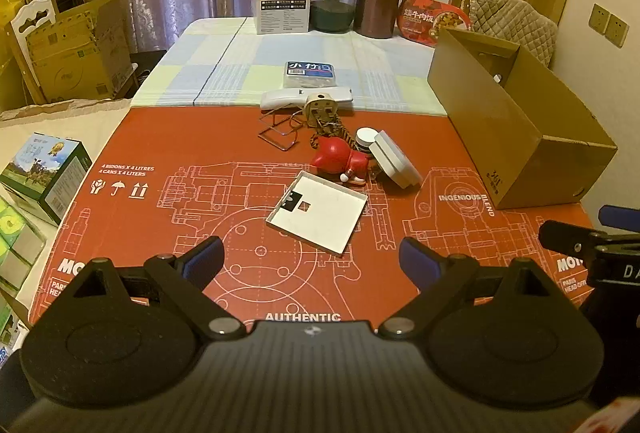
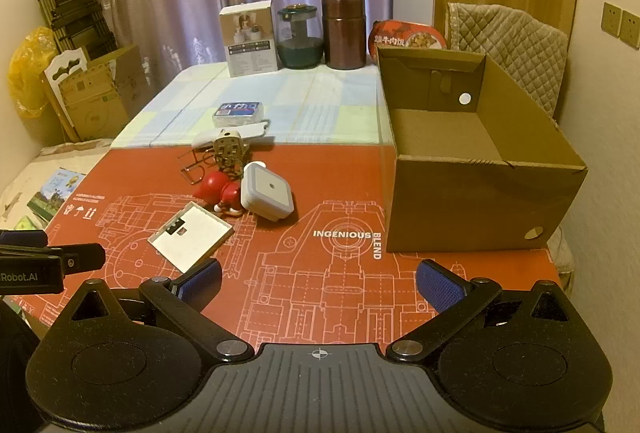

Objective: Organize rigid objects

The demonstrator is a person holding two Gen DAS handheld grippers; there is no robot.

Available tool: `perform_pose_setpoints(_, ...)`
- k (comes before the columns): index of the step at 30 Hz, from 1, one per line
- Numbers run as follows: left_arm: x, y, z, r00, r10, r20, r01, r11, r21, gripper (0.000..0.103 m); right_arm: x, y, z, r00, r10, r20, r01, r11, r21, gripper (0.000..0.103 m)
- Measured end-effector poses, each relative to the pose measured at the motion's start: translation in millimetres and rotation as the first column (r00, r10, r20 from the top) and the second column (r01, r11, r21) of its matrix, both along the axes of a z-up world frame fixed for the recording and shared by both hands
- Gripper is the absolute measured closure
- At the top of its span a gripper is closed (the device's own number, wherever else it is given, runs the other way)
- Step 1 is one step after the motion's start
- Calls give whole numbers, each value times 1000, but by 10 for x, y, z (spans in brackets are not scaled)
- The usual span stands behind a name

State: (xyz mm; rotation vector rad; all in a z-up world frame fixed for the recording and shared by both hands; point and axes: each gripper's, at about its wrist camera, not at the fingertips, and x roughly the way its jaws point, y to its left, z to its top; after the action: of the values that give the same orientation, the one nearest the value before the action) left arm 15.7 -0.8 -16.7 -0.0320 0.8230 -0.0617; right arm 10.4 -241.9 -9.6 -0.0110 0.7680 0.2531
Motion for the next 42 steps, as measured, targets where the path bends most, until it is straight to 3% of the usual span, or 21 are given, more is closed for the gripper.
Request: perform_pose_setpoints(42,-32,-91,-35,1000,-25,-11,25,1000,-8,11,13,25,-57,1000,0,-11,0,1000,3,2)
